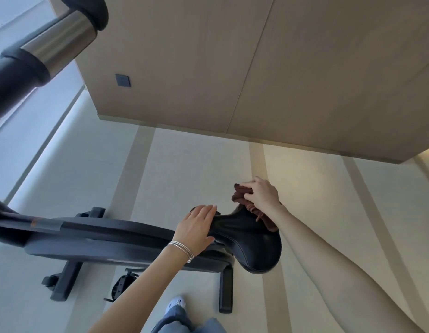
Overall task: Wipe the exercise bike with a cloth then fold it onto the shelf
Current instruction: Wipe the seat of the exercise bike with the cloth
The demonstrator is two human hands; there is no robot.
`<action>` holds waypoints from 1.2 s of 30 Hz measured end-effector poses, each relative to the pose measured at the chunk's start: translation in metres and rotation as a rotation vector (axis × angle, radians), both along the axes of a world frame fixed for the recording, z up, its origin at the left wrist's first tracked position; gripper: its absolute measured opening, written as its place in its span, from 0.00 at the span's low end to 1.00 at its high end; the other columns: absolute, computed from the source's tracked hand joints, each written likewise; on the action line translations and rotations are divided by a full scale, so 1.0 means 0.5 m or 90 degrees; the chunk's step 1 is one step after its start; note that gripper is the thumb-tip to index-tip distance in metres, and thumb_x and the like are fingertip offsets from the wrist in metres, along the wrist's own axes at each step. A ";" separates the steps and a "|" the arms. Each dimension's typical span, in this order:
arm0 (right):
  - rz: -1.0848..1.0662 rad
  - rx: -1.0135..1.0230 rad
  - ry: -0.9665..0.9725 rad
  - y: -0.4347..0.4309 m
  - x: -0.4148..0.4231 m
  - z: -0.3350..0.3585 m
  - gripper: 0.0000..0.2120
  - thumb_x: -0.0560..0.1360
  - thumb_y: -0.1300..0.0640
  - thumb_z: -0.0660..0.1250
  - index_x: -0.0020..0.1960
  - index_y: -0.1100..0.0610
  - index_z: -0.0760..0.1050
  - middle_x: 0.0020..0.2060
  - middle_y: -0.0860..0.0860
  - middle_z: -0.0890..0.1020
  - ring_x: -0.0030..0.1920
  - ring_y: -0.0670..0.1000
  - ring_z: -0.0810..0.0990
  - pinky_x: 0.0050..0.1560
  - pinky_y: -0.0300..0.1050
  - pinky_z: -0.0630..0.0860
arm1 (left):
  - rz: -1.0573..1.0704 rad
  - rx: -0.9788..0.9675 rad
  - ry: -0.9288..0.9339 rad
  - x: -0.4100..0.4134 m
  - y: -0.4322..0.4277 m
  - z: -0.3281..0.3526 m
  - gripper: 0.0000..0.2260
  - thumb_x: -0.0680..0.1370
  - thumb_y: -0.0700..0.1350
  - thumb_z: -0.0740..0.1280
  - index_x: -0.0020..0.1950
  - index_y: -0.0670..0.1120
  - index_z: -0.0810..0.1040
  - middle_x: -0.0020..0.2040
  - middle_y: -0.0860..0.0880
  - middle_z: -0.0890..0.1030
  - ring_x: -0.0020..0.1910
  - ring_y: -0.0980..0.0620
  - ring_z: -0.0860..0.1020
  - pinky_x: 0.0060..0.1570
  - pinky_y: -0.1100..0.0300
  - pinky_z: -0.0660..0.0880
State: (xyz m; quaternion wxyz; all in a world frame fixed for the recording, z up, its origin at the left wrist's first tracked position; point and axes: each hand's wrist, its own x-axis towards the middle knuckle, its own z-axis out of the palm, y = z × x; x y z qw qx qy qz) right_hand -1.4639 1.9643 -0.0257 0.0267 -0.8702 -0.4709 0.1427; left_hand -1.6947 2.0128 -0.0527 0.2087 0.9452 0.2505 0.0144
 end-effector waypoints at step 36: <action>-0.303 0.445 0.025 -0.343 -0.179 -0.071 0.19 0.72 0.62 0.71 0.62 0.58 0.74 0.52 0.57 0.73 0.51 0.57 0.76 0.54 0.51 0.77 | 0.028 -0.026 0.097 0.071 -0.032 0.006 0.28 0.72 0.43 0.69 0.70 0.50 0.65 0.68 0.52 0.72 0.65 0.49 0.70 0.60 0.55 0.71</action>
